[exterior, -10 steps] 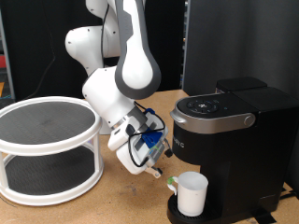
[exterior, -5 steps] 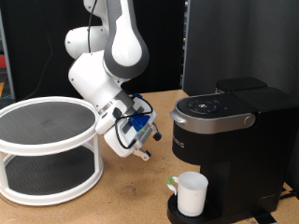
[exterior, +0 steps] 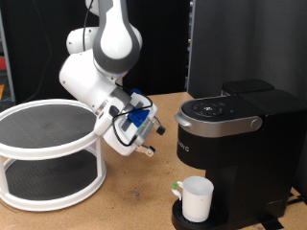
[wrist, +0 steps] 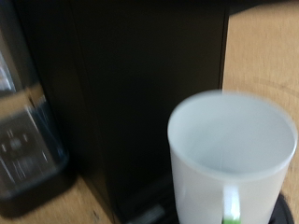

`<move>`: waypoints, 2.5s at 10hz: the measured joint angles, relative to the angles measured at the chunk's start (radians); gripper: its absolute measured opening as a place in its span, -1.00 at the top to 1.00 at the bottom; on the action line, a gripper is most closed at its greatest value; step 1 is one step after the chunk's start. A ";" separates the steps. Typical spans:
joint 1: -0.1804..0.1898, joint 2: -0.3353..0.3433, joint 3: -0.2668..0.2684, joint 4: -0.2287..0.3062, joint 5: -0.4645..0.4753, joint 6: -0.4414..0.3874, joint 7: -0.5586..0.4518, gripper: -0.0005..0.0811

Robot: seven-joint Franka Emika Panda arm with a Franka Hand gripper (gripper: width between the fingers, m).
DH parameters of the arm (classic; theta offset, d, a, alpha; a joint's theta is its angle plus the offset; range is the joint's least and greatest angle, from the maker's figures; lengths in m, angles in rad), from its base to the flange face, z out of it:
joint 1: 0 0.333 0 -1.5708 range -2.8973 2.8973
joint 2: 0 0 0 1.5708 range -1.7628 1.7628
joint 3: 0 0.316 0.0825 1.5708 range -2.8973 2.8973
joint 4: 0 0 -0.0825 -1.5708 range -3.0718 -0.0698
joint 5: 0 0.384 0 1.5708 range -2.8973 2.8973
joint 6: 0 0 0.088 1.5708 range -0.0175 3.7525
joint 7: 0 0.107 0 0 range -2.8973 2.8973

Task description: Make a cup of coffee with the keurig machine

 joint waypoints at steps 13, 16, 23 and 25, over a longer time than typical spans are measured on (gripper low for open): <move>-0.120 -0.406 -0.066 0.018 -0.305 -0.234 0.443 -0.99; -0.117 -0.410 0.012 0.034 -0.412 -0.155 0.357 -0.99; -0.104 -0.416 0.166 0.114 -0.550 -0.064 0.334 -0.99; -0.051 -0.415 0.169 0.144 -0.256 -0.007 0.340 -0.99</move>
